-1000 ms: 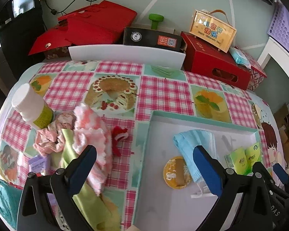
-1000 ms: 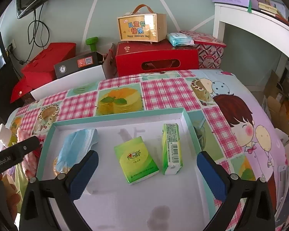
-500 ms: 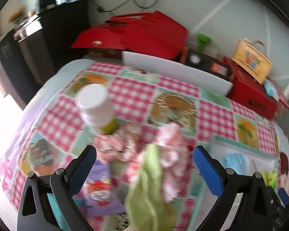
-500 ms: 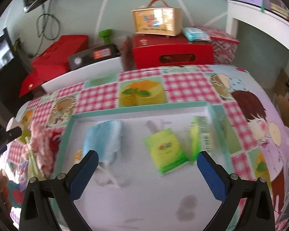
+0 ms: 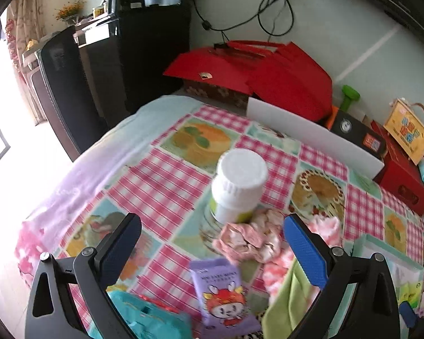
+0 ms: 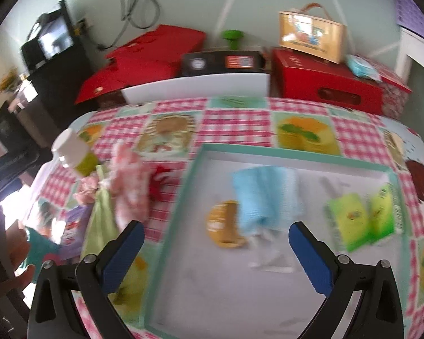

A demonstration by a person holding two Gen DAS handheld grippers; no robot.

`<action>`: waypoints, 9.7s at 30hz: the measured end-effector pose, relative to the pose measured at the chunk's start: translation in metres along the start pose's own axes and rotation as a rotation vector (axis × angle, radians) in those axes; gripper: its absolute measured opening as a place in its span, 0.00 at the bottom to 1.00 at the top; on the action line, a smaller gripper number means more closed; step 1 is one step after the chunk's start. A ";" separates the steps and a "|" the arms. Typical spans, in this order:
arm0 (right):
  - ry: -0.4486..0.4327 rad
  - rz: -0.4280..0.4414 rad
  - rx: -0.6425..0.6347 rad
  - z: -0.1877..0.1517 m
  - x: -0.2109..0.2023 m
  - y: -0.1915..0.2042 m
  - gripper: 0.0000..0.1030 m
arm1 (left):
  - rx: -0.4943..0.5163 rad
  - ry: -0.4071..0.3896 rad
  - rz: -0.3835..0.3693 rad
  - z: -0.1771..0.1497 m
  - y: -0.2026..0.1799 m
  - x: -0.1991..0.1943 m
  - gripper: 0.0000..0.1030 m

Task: Organize soft objects
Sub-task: 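Move both open tools back toward the remaining pile, then grasp light green cloth with right tool while left tool grasps purple baby wipes pack, then lift green cloth with right tool while left tool lifts baby wipes pack, then carry green cloth over tray with right tool while left tool releases wipes pack inside, then lower the green cloth into the tray and open the right tool, then move both open tools back toward the remaining pile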

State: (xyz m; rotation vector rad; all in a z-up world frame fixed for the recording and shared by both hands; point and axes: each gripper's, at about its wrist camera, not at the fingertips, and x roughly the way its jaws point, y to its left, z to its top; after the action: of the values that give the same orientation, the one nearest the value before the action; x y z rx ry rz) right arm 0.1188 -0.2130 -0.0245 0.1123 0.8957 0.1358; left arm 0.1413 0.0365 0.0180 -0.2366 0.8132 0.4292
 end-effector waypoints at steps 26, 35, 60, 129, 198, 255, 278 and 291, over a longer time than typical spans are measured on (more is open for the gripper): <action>0.064 0.201 -0.150 -0.013 0.029 0.081 0.89 | 0.037 0.275 -0.142 0.000 0.011 0.029 0.97; 0.145 0.251 -0.169 -0.020 0.031 0.093 0.83 | 0.189 0.483 -0.163 0.004 0.002 0.056 0.97; 0.214 0.303 -0.197 -0.030 0.053 0.103 0.41 | 0.249 0.754 -0.167 -0.039 -0.032 0.123 0.64; 0.181 0.334 -0.126 -0.018 0.044 0.062 0.35 | 0.045 0.448 -0.335 -0.032 0.018 0.010 0.46; -0.213 0.007 0.262 -0.003 -0.094 -0.134 0.08 | 0.347 0.279 -0.514 -0.043 -0.158 -0.039 0.47; 0.075 -0.086 0.148 -0.014 -0.017 -0.106 0.62 | 0.422 0.321 -0.349 -0.073 -0.180 -0.013 0.65; 0.051 -0.160 0.219 -0.016 -0.020 -0.127 1.00 | 0.370 0.303 -0.284 -0.069 -0.165 0.000 0.92; 0.065 -0.159 0.228 -0.016 -0.018 -0.128 1.00 | 0.379 0.285 -0.270 -0.065 -0.161 -0.003 0.92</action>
State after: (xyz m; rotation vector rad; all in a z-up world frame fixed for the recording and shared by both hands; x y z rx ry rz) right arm 0.1040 -0.3413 -0.0401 0.2489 0.9790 -0.1114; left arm 0.1706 -0.1309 -0.0165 -0.0521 1.1073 -0.0191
